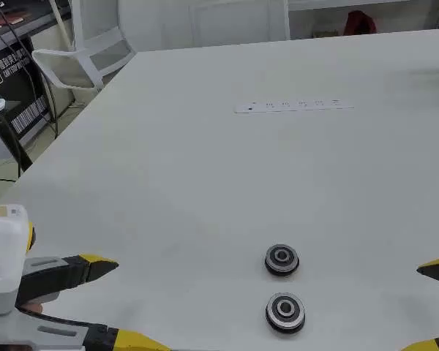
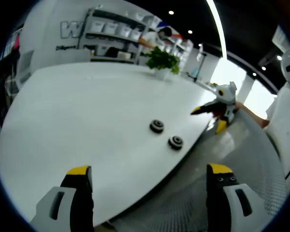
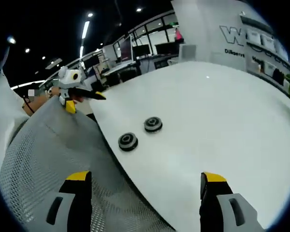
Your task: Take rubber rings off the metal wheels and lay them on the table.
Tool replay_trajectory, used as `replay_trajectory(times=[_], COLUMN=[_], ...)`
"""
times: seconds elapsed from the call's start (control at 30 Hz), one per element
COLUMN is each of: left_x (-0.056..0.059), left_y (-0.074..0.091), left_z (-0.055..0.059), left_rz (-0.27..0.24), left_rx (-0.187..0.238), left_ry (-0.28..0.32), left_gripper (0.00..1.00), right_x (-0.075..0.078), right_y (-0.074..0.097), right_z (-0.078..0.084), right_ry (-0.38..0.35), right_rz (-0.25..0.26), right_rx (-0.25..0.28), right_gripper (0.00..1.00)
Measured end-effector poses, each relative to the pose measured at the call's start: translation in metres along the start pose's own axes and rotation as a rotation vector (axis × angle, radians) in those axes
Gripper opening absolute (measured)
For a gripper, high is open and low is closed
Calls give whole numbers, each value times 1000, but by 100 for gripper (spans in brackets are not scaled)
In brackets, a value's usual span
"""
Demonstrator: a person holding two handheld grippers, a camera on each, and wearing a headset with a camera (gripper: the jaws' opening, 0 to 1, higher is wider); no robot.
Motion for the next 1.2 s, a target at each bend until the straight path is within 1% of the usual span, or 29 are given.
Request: replay_trajectory(times=[0.07, 0.2, 0.27, 0.37, 0.53, 0.6, 0.77, 0.8, 0.83, 0.87, 0.9, 0.93, 0.97, 1.03, 1.1, 1.2], left_x=[-1, -1, -1, -1, -1, -1, -7, -6, -5, -3, -2, -1, 0, -1, -1, 1], left_y=[0, 2, 3, 5, 8, 10, 17, 20, 22, 24, 24, 26, 28, 30, 30, 31], left_z=[0, -1, -2, -3, -5, -6, -6, -8, -10, -14, -15, -17, -18, -18, -18, -19], left_rz=[-12, -14, -18, -31, -50, -51, -81, -88, -88, -76, -72, -59, -53, -48, -54, -64], left_rx=[-6, 18, 19, 16, 27, 26, 37, 51, 74, 115, 125, 150, 164, 173, 172, 165], left_ry=[-11, -3, -6, -27, -47, -46, -29, -26, -22, -12, -8, 5, 11, 17, 17, 1], left_gripper=[100, 100, 100, 100, 100, 100, 99, 100, 100, 100, 100, 100, 99, 99, 99, 98], right_x=[0, -2, -2, -2, -3, -4, -4, -4, -3, -3, -3, -2, -2, -2, -2, -1], right_y=[-1, -4, -4, -4, -2, -2, 2, 2, 2, 2, 2, 2, 2, 1, 0, -3], right_z=[-1, -2, -2, -2, -2, -2, 1, 1, 2, 3, 3, 3, 3, 1, -1, -2], right_ry=[5, 12, 21, 26, 30, 30, 24, 21, 19, 18, 19, 19, 20, 24, 27, 29], right_rz=[-2, -16, -22, -22, -26, -27, -26, -26, -25, -24, -23, -24, -24, -28, -31, -33], right_rx=[-5, -6, -14, -16, -16, -13, -5, -6, -8, -10, -14, -16, -16, -11, -5, 1], right_gripper=[91, 91, 91, 91, 91, 91, 91, 90, 90, 90, 90, 90, 89, 89, 89, 88])
Point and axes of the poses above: the centre of the closed fingertips' face, and the gripper's own axes: y roughly backward along the fingers, x roughly to its right, z roughly out of its underside, the point moved 8 cm from there along y, roughly backward along the fingers, and after that the axes turned 10 degrees about y, right-handed, at the moved point
